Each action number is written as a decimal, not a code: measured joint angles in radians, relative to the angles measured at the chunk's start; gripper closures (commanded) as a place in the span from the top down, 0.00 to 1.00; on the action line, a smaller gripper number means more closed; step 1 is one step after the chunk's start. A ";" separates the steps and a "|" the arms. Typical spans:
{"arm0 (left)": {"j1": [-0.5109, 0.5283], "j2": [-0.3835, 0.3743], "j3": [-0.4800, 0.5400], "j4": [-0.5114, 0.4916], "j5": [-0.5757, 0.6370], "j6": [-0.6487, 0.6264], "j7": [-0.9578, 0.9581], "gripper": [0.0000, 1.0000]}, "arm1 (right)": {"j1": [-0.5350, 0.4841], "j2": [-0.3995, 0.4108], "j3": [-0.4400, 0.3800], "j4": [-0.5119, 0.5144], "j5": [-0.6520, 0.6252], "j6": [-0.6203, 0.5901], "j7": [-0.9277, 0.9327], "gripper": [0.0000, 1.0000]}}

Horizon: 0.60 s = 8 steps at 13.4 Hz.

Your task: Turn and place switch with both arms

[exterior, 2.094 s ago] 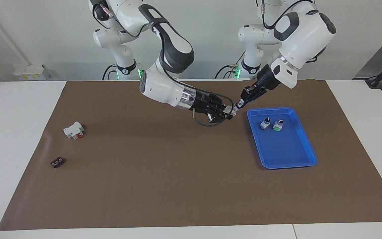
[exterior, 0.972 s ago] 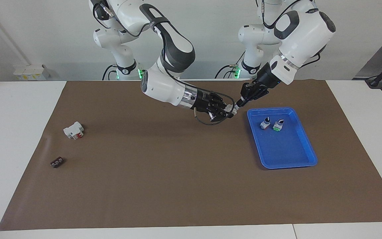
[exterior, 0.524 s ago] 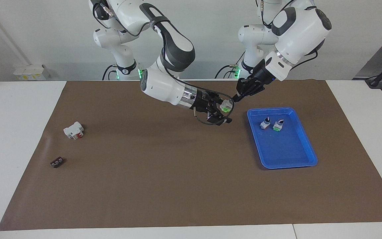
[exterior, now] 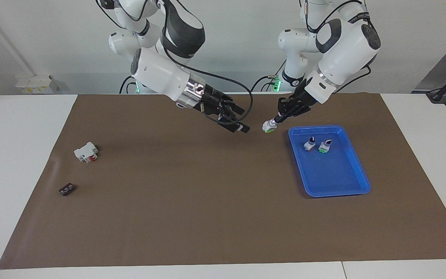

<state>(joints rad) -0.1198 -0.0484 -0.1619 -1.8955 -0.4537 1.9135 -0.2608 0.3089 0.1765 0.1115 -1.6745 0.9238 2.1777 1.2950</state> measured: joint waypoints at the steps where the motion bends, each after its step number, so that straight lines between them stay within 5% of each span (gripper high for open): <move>1: 0.005 -0.002 0.000 -0.016 0.029 0.016 0.022 0.00 | -0.035 -0.028 -0.001 -0.017 -0.084 -0.051 -0.029 0.99; 8: 0.083 0.063 0.005 -0.147 0.307 0.242 0.196 0.00 | -0.142 -0.062 -0.003 -0.055 -0.735 -0.135 -0.362 0.99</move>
<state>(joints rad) -0.0370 0.0150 -0.1573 -2.0422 -0.1465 2.1551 -0.0650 0.1671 0.1146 0.1083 -1.7293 0.1893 2.0424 0.9333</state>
